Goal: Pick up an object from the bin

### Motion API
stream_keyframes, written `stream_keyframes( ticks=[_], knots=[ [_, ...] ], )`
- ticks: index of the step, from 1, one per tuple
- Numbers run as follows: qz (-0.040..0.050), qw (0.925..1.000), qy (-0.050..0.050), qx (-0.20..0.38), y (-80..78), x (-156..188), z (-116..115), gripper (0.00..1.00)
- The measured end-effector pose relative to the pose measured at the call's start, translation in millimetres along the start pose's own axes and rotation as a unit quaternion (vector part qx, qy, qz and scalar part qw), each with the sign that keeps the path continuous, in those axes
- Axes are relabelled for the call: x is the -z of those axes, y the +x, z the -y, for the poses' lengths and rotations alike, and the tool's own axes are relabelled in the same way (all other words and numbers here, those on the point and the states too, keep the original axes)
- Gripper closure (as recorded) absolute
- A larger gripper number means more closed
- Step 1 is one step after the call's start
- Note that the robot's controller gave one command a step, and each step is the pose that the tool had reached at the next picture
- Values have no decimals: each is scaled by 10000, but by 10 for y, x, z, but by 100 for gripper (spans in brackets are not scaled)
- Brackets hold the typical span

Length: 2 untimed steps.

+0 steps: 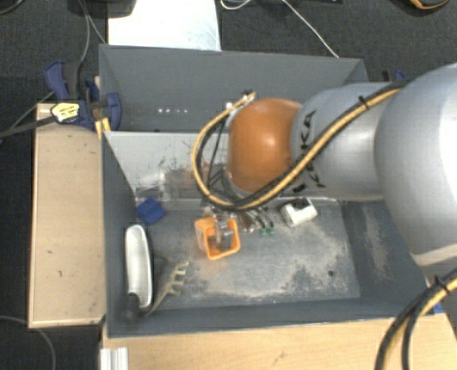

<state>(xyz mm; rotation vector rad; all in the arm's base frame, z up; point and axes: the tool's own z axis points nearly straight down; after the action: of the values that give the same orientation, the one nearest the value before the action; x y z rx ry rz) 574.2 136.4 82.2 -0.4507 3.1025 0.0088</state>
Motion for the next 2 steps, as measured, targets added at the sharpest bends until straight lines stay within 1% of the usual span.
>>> stream_keyframes(
  ticks=[2],
  knots=[
    [-7, 10000, 2, -5, -3, 295, -1, 100]
  ],
)
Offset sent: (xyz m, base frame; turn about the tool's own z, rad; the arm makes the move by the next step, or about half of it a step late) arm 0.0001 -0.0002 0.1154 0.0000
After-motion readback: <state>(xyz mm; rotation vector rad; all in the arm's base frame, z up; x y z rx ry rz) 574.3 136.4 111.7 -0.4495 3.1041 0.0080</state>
